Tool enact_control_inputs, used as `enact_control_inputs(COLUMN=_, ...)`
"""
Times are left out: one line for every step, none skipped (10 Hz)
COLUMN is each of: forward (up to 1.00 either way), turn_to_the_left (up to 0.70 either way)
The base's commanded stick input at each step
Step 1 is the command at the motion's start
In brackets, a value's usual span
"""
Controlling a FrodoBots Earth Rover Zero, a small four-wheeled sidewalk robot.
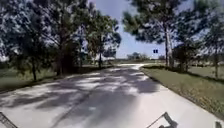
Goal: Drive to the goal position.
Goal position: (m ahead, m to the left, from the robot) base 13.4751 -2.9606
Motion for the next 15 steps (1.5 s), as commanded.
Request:
enact_control_inputs(forward=0.85, turn_to_the_left=0.00)
enact_control_inputs(forward=0.85, turn_to_the_left=0.00)
enact_control_inputs(forward=0.85, turn_to_the_left=0.00)
enact_control_inputs(forward=0.85, turn_to_the_left=0.00)
enact_control_inputs(forward=0.85, turn_to_the_left=0.00)
enact_control_inputs(forward=0.85, turn_to_the_left=0.00)
enact_control_inputs(forward=0.85, turn_to_the_left=0.00)
enact_control_inputs(forward=0.85, turn_to_the_left=0.00)
enact_control_inputs(forward=0.85, turn_to_the_left=0.00)
enact_control_inputs(forward=0.85, turn_to_the_left=0.00)
enact_control_inputs(forward=0.85, turn_to_the_left=0.00)
enact_control_inputs(forward=0.85, turn_to_the_left=0.00)
enact_control_inputs(forward=0.85, turn_to_the_left=0.00)
enact_control_inputs(forward=0.85, turn_to_the_left=0.00)
enact_control_inputs(forward=0.85, turn_to_the_left=0.00)
